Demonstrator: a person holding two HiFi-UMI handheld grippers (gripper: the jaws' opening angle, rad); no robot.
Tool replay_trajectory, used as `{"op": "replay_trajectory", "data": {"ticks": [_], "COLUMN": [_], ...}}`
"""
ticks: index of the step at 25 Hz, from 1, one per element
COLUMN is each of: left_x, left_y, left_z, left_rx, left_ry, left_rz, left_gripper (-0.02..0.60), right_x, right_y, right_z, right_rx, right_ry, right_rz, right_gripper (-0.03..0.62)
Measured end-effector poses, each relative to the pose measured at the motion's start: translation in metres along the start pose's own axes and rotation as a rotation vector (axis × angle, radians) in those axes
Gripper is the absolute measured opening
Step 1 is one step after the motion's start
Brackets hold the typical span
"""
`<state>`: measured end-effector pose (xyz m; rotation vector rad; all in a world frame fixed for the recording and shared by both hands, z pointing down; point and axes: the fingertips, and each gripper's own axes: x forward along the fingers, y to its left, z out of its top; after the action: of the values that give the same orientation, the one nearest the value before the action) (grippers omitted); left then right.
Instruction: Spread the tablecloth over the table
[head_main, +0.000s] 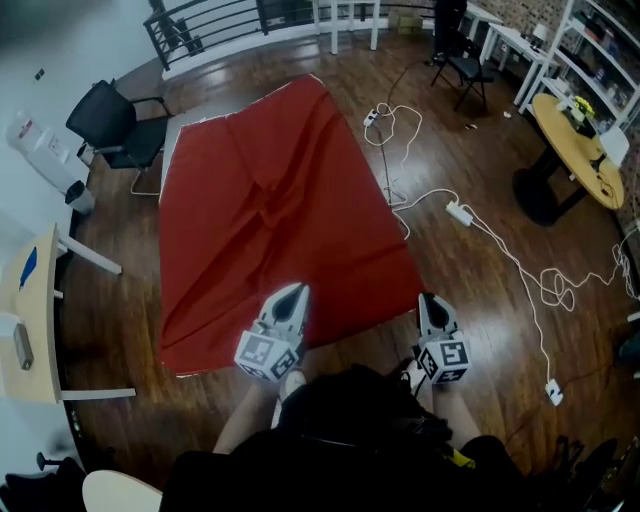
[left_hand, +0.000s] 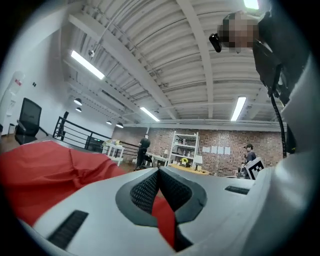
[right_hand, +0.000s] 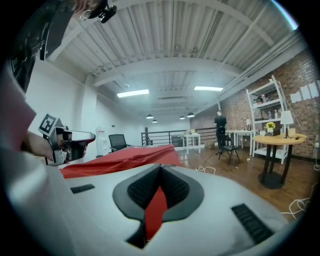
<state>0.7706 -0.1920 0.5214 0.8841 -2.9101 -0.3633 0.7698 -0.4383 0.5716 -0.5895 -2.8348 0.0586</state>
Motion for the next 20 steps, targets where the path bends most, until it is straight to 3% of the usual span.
{"op": "replay_trajectory", "data": {"ticks": [3,7,10,16,20], "left_x": [0.074,0.167,0.220,0.307,0.364], "left_y": [-0.065,-0.155,-0.214,-0.278,-0.313], "left_z": [-0.011,-0.020,-0.027,-0.047,-0.057], "left_rx": [0.060,-0.046,-0.040,-0.036,0.015], "left_ry": [-0.008,-0.066,-0.047,-0.002,0.048], "left_rz": [0.001,0.003,-0.056,-0.177,-0.234], "left_gripper": [-0.005,-0.005,-0.005,-0.005,-0.005], "right_x": [-0.029,-0.078,-0.119,-0.168,-0.188], "right_y": [-0.088,-0.218,-0.292,-0.375,-0.408], "right_z": [-0.002,0.009,0.021,0.019,0.030], "right_rx": [0.043,0.063,0.096,0.146,0.166], "right_ry": [-0.025,-0.021,-0.057,-0.091,-0.118], "right_rz": [-0.034,-0.094,-0.159,-0.273,-0.303], "right_gripper": [0.006,0.006,0.005,0.006,0.006]}}
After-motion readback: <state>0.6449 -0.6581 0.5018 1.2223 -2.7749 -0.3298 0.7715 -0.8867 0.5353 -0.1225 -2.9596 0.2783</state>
